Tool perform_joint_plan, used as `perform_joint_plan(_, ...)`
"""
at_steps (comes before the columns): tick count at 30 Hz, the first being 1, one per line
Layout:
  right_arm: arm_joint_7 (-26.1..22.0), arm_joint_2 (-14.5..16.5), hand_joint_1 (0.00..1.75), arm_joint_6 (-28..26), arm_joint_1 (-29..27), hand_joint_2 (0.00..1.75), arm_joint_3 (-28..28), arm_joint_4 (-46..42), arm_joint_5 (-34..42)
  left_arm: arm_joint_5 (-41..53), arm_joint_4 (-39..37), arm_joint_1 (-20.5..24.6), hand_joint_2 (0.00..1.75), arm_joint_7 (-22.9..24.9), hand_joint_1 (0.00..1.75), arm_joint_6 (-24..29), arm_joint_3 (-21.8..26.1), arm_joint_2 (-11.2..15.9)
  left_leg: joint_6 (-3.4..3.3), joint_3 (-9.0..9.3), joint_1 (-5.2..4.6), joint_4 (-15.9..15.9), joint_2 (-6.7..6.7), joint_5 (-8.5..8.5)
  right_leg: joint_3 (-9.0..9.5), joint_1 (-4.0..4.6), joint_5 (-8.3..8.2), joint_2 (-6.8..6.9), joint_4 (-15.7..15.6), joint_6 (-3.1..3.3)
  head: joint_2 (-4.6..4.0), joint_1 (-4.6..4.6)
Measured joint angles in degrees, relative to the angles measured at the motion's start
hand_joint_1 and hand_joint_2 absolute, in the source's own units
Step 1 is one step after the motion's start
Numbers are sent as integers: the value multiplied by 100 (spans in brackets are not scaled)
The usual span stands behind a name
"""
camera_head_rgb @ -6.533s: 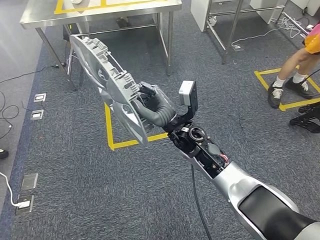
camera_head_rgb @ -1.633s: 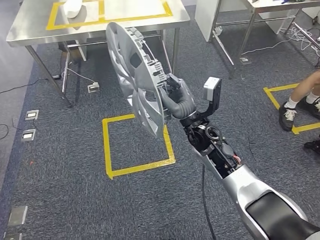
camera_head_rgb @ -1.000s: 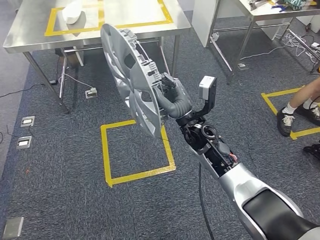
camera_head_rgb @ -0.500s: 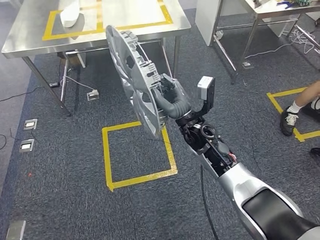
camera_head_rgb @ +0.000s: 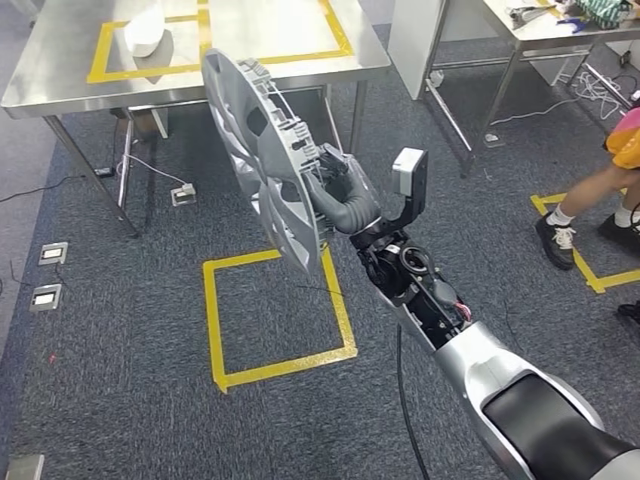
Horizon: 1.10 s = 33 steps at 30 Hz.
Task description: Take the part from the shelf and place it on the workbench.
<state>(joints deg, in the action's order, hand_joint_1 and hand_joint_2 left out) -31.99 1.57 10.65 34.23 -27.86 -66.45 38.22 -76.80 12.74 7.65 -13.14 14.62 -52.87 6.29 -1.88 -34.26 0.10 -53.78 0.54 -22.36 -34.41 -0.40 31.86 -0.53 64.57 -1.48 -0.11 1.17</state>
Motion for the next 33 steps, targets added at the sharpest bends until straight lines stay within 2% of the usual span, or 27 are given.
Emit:
perform_joint_plan(1,1,0,175,1,5,175,-2,17,1,-5,0,1,175,-2,0,0,0,2,-16,26,-4,-1,0,-25,-241,-1,134,0,424,-8,0,16)
perform_joint_plan(2,1,0,175,5,5,175,-4,39,1,-13,0,1,175,-4,0,0,0,3,-22,56,-7,-2,3,-52,-444,-5,181,2,728,-15,0,32)
perform_joint_plan(3,0,0,175,13,6,175,-8,62,1,-20,0,-4,175,-7,0,-1,0,4,-22,91,-8,-4,10,-81,-552,-9,120,4,827,-18,0,48)
perform_joint_plan(4,-1,0,175,22,8,175,-12,83,1,-26,0,-12,175,-10,0,-1,0,4,-16,136,-8,-7,19,-114,-544,-12,-57,8,684,-14,0,67)
perform_joint_plan(6,-7,0,175,40,15,175,-19,115,4,-38,0,-35,175,-15,0,-2,0,0,10,244,-8,-15,41,-191,-264,-13,-579,14,-100,18,0,116)
perform_joint_plan(7,-13,1,175,48,26,175,-24,128,7,-43,0,-43,175,-20,0,-2,0,-3,33,276,-16,-29,52,-228,-106,-5,-762,16,-487,35,0,130)
perform_joint_plan(8,-20,5,175,52,43,175,-31,139,9,-48,0,-47,175,-25,0,-2,1,-4,58,287,-23,-39,59,-255,1,1,-853,14,-746,52,0,132)
perform_joint_plan(9,-28,9,175,56,59,175,-38,150,10,-52,0,-51,175,-29,0,-2,1,-5,84,282,-27,-44,62,-271,46,11,-857,9,-862,66,0,123)
perform_joint_plan(12,-36,28,175,58,94,175,-52,176,11,-63,0,-59,175,-36,0,-2,2,1,164,281,-24,-67,55,-328,116,4,-820,-5,-944,125,0,94)
perform_joint_plan(13,-36,37,175,58,106,175,-54,185,11,-63,0,-62,175,-39,0,-2,2,2,198,231,-22,-193,42,-399,159,-8,-815,-1,-973,149,0,73)
perform_joint_plan(14,-35,48,175,58,122,175,-58,197,11,-64,0,-62,175,-42,0,-2,2,3,234,102,-14,-456,29,-519,201,-22,-810,4,-1000,169,0,46)
perform_joint_plan(16,-40,61,175,59,145,175,-68,227,11,-73,0,-67,175,-47,0,-2,2,2,294,-380,8,-1293,6,-811,236,-19,-780,13,-1012,200,0,-17)
perform_joint_plan(17,-44,66,175,59,150,175,-76,244,14,-78,0,-76,175,-48,0,-2,2,3,311,-626,17,-1660,2,-893,250,-17,-762,12,-1012,207,0,-31)
perform_joint_plan(18,-47,68,175,59,150,175,-84,261,20,-84,0,-89,175,-48,0,-2,2,3,320,-785,23,-1840,0,-870,271,-16,-740,9,-1011,212,0,-38)
perform_joint_plan(19,-48,71,175,59,150,175,-92,278,31,-86,0,-98,175,-48,0,-2,2,3,320,-823,29,-1774,-1,-728,301,-16,-715,4,-1010,210,0,-44)
perform_joint_plan(20,-49,76,175,58,151,175,-101,293,48,-89,0,-104,175,-48,0,-1,2,5,313,-736,33,-1471,-3,-491,341,-17,-685,-2,-1010,203,0,-50)
perform_joint_plan(21,-49,84,175,59,154,175,-107,307,68,-92,0,-105,175,-48,0,4,2,8,299,-568,36,-1029,-6,-215,380,-17,-651,-6,-1010,191,0,-54)
perform_joint_plan(22,-52,92,175,60,163,175,-113,318,85,-97,0,-103,175,-48,0,10,2,10,279,-386,29,-587,-7,-9,410,-3,-610,-14,-1000,170,0,-66)
perform_joint_plan(23,-56,101,175,61,173,175,-120,325,99,-103,0,-100,175,-48,0,15,2,13,253,-249,21,-269,-6,112,430,10,-575,-21,-996,147,0,-73)
perform_joint_plan(24,-62,107,175,62,182,175,-126,330,105,-108,0,-97,175,-48,0,21,2,13,223,-174,11,-96,-4,146,438,21,-545,-27,-994,121,0,-74)
perform_joint_plan(27,-77,119,175,63,203,175,-141,343,108,-119,0,-94,175,-48,0,25,2,9,123,-129,5,-37,5,84,455,15,-467,-24,-972,38,0,-56)
perform_joint_plan(28,-81,121,175,64,209,175,-143,351,108,-121,0,-95,175,-48,0,26,2,7,86,-99,10,-23,5,69,417,9,-392,-14,-860,14,0,-47)
perform_joint_plan(29,-86,122,175,65,214,175,-144,357,109,-122,0,-96,175,-48,0,27,2,4,51,-62,15,-7,4,54,315,5,-268,-5,-625,-8,0,-30)
perform_joint_plan(31,-98,122,175,67,215,175,-145,376,111,-125,0,-97,175,-48,0,32,3,4,-2,-3,10,-1,3,9,-94,0,60,6,175,-34,0,9)
perform_joint_plan(32,-102,122,175,67,212,175,-146,390,112,-127,0,-97,175,-48,0,34,4,6,-13,24,6,-2,4,-15,-326,-2,175,7,568,-43,0,26)
perform_joint_plan(33,-104,122,175,67,207,175,-148,404,112,-128,0,-96,175,-48,0,36,4,8,-17,54,3,-3,7,-43,-492,-6,188,8,801,-49,0,41)
